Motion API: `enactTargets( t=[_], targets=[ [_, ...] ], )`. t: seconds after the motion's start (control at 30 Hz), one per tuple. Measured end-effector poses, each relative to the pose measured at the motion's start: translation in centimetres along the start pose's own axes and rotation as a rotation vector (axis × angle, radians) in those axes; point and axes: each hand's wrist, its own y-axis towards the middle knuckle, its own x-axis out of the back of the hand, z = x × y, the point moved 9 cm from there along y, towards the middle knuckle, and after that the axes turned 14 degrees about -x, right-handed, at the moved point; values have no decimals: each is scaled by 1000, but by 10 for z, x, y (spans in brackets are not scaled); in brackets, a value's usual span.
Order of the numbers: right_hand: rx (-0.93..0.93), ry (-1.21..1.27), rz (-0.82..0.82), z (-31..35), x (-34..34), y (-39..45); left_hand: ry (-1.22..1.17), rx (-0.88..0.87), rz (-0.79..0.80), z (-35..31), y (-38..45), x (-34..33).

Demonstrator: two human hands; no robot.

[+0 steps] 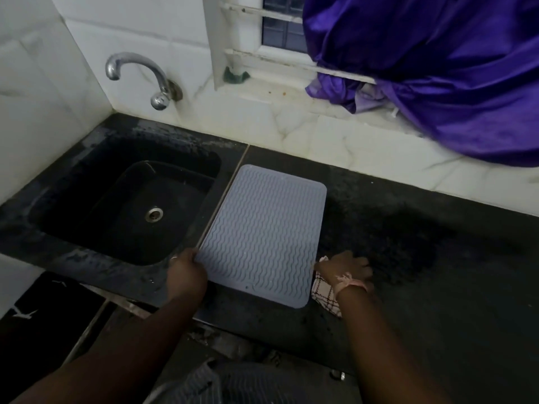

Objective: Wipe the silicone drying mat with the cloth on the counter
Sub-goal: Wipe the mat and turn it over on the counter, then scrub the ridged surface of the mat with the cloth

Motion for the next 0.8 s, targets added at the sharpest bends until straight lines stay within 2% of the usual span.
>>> enactTargets(
  t=[0.13,0.27,0.37,0.5,0.6,0.67,0.73,0.8],
  targets=[
    [100,-35,-110,-5,-9,-18,41,-96,88,-14,3,-5],
    [205,32,-200,-5,-4,-35,-121,-78,262,-15,1,-21],
    [258,268,-212,-3,10,-54,-159,-95,290,-13,-5,-19],
    [377,557,-210,6,25,-91,-311,-15,270,-8,-16,-11],
    [455,773,-28,21,17,-119,-645,131,344,-18,-37,-21],
    [368,1009,274,26,-11,-130,-972,323,493,-29,-62,-37],
    [286,1134,590,29,-50,-148,-1204,470,655,-41,-82,-50],
    [286,1076,645,23,-75,-160,-1308,473,775,-52,-95,-55]
  ],
)
